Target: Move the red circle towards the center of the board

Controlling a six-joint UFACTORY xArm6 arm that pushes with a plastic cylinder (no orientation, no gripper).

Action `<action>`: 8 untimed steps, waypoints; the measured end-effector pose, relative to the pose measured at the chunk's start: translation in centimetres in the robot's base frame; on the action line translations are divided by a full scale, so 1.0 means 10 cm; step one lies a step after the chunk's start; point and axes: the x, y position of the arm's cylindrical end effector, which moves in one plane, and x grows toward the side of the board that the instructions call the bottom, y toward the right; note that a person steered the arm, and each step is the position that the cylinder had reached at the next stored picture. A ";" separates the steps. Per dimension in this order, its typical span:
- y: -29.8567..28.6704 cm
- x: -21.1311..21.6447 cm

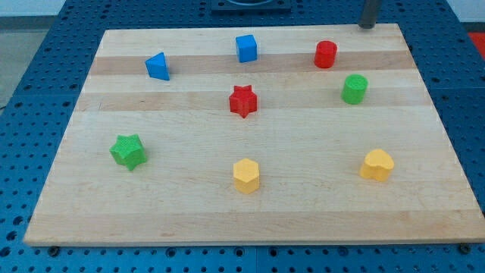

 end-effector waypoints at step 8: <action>-0.19 0.07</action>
